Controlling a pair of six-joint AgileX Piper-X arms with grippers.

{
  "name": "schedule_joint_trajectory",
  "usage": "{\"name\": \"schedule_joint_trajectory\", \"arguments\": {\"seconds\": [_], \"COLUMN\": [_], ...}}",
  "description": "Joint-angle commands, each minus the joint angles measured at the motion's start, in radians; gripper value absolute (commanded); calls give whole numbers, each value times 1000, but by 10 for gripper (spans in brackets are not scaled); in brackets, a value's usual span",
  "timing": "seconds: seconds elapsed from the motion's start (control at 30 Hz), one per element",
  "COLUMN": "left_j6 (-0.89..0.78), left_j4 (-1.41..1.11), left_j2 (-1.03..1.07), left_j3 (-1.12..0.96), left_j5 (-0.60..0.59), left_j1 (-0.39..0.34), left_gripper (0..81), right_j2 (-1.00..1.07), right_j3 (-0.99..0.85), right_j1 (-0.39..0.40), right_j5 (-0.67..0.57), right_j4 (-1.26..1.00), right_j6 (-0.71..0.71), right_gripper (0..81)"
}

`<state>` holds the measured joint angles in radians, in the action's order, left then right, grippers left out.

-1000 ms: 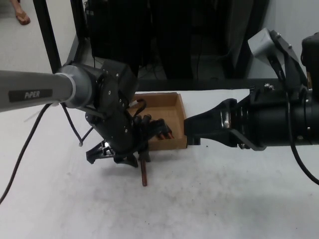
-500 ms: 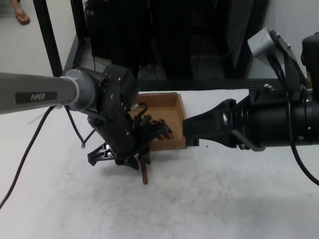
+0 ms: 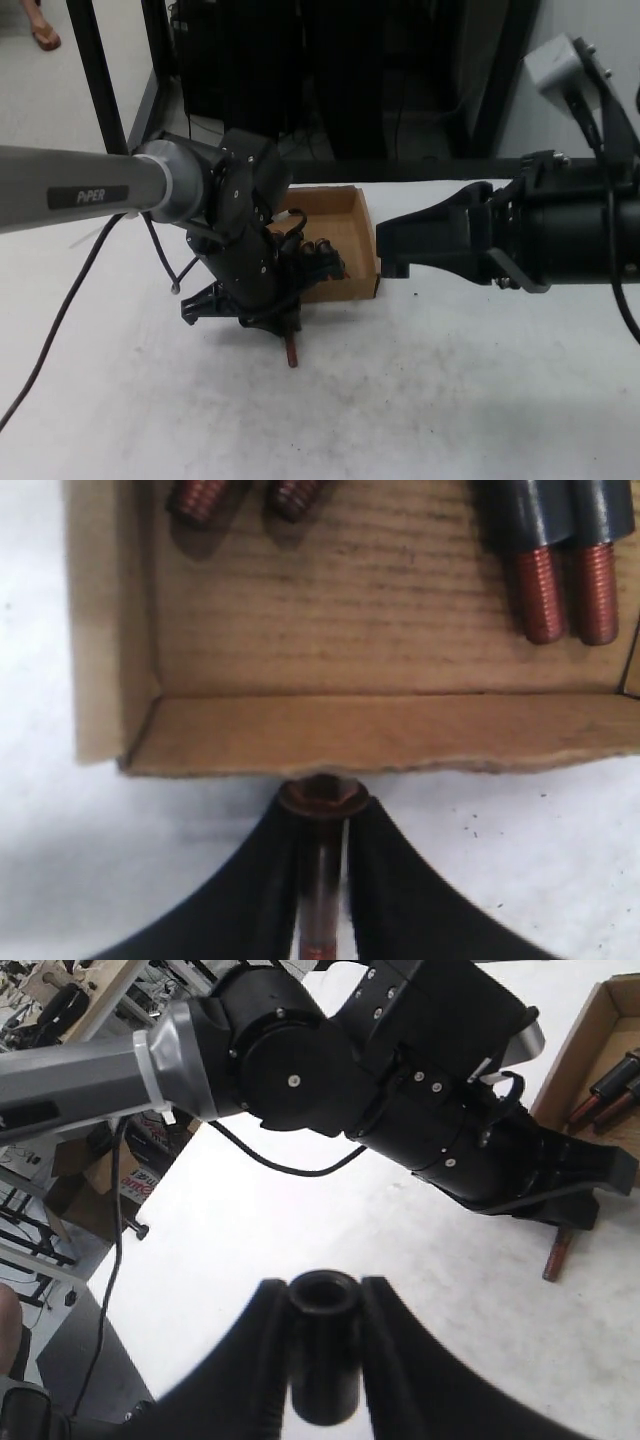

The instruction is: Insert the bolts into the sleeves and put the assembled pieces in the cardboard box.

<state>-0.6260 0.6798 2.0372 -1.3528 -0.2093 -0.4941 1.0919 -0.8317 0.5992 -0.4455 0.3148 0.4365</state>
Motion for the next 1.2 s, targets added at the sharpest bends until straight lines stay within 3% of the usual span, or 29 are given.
{"name": "schedule_joint_trajectory", "arguments": {"seconds": [0.0,0.13,0.27,0.43,0.63,0.8,1.17], "left_j6": [-3,5,5,30,93,96,95], "left_j4": [18,52,93,88,-5,-142,-399], "left_j2": [73,87,94,75,-12,-125,-487], "left_j3": [14,-6,-20,-20,-15,32,363], "left_j5": [5,18,12,-2,6,6,45], "left_j1": [-26,-31,-31,-31,-37,-54,-123], "left_gripper": [169,125,1,8,8,8,8], "right_j2": [-26,-33,-32,-45,-102,-200,-438], "right_j3": [-3,-3,-3,-3,4,95,270], "right_j1": [-3,-3,-3,-3,-3,-3,-3], "right_j5": [-9,-15,-42,-68,-47,-29,-11], "right_j4": [-13,-13,-13,15,179,202,205], "right_j6": [-3,-3,-3,-14,-149,-136,-91], "right_gripper": [3,3,3,3,3,3,3]}}
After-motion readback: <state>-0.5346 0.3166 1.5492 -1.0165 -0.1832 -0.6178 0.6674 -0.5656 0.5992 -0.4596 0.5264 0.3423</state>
